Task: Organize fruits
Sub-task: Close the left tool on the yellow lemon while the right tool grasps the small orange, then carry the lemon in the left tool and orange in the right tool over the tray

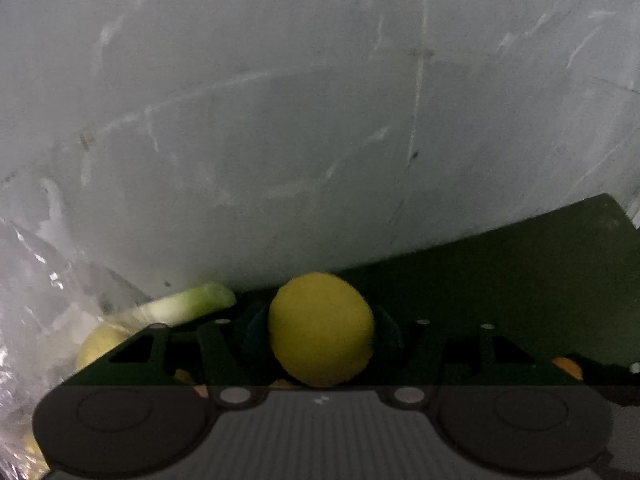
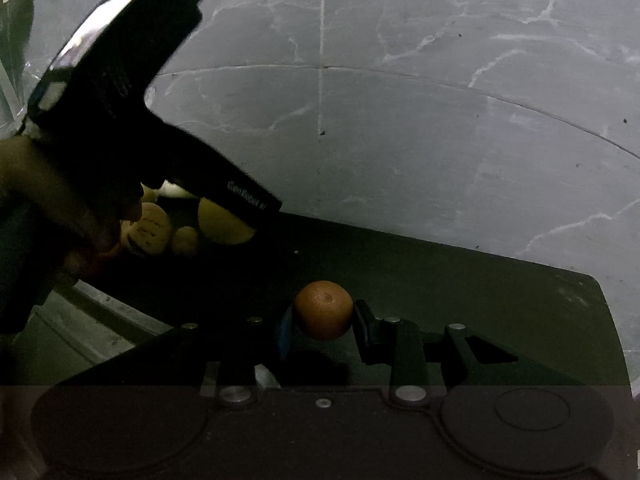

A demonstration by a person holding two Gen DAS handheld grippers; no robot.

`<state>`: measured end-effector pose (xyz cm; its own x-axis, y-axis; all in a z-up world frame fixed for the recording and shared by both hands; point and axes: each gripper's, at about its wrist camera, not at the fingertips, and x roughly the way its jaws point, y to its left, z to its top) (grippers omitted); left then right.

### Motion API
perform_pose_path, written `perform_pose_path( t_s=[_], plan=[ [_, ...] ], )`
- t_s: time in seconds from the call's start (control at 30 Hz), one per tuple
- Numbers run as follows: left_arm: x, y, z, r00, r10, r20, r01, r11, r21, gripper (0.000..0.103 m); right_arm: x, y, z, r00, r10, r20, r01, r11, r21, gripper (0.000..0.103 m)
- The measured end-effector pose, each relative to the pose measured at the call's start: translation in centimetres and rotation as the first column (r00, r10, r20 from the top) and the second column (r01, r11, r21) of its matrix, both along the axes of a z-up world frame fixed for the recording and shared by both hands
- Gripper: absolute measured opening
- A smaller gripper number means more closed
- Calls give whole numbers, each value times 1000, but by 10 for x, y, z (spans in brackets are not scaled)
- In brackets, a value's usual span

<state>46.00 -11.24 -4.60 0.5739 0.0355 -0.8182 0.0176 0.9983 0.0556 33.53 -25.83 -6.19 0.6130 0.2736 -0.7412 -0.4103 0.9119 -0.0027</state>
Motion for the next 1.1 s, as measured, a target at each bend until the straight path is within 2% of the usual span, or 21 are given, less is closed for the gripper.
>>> perform_pose_path(
  t_s=[0.23, 0.47, 0.7, 1.1],
  plan=[
    [-4, -1, -5, 1000, -23, 21, 23, 1000, 12, 61, -6, -1, 4, 1000, 2, -1, -2, 1000, -7, 34],
    [-19, 0, -6, 998, -52, 17, 53, 998, -32, 61, -13, 4, 8, 1000, -6, 1, 6, 1000, -3, 34],
    [-50, 2, 18, 996, -78, 42, 82, 993, -85, 61, -33, 14, 15, 1000, -18, 8, 18, 1000, 4, 34],
    [-107, 42, 42, 993, -100, 64, 109, 984, -138, 61, -80, 49, 30, 1000, 8, 15, -8, 1000, -3, 34]
  ],
)
